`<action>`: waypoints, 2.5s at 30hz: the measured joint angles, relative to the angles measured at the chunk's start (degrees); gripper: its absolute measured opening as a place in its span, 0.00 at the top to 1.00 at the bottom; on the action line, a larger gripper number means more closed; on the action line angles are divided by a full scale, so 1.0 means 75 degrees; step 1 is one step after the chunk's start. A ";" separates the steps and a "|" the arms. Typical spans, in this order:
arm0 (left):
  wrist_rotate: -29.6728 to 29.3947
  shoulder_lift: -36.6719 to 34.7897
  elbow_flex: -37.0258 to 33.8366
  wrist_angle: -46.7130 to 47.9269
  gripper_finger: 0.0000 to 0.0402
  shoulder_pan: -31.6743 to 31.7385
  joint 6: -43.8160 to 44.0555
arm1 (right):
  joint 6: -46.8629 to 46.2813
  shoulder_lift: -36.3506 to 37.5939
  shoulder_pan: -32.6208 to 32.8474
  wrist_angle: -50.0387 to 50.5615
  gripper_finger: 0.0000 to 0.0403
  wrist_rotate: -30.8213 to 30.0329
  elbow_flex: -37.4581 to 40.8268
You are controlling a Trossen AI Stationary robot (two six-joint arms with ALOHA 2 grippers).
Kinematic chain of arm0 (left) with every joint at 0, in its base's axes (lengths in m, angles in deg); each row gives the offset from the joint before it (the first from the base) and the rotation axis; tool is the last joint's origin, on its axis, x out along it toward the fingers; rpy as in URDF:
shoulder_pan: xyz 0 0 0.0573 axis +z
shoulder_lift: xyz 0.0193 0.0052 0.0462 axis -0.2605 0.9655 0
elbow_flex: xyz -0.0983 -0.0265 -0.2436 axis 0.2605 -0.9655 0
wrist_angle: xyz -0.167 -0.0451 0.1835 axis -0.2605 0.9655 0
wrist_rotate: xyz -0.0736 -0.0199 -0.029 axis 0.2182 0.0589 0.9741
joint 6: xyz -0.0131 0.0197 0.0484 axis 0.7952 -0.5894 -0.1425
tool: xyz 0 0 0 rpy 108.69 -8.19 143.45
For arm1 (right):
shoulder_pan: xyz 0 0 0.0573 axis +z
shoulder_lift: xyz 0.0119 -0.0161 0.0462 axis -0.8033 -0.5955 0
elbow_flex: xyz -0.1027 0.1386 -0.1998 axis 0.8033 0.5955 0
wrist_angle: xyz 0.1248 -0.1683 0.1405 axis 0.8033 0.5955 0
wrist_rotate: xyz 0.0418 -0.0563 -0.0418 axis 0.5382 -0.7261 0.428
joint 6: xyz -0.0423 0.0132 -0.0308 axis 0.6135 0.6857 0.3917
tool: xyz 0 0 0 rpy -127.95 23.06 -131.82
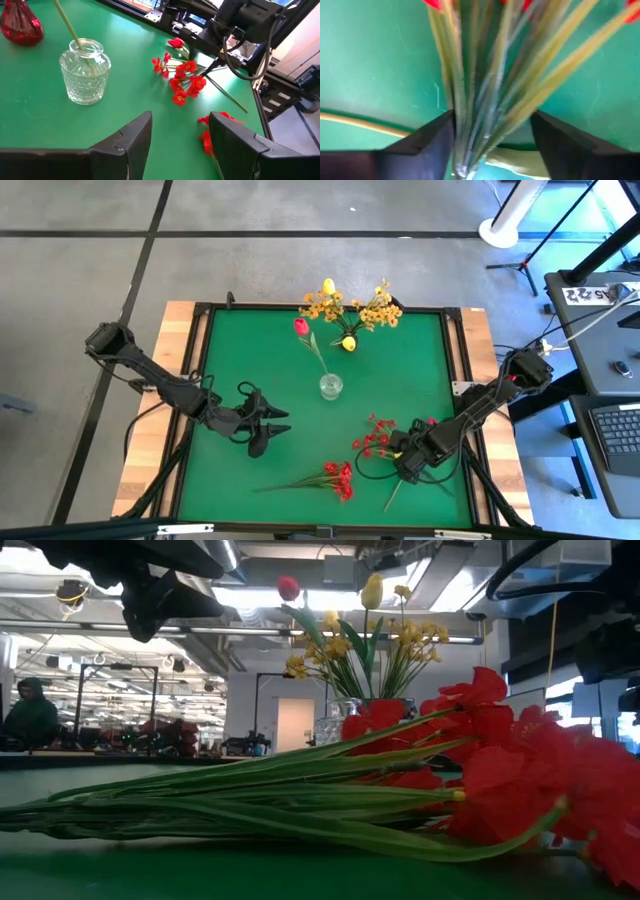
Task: Sort flowers into vase by color
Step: Put the red flowers into the transparent vase
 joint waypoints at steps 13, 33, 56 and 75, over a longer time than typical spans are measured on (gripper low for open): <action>-0.0003 0.0000 0.0000 -0.0008 0.53 0.0002 -0.0109 | 0.0258 0.0703 0.0000 -0.0077 0.96 -0.1112 -0.0583; -0.0241 0.0000 0.0003 -0.0388 0.53 -0.0020 -0.0589 | 0.4778 0.2756 -0.0670 -0.4098 0.98 -0.9112 -0.0835; -0.0239 0.0000 0.0006 -0.0504 0.53 -0.0001 -0.0627 | 0.9423 0.0980 -0.4690 -0.9847 0.99 -0.1887 -0.0513; -0.0242 0.0000 0.0006 -0.0439 0.53 -0.0001 -0.0617 | 0.8841 0.0800 -0.5001 -0.8564 0.95 -0.1851 -0.0516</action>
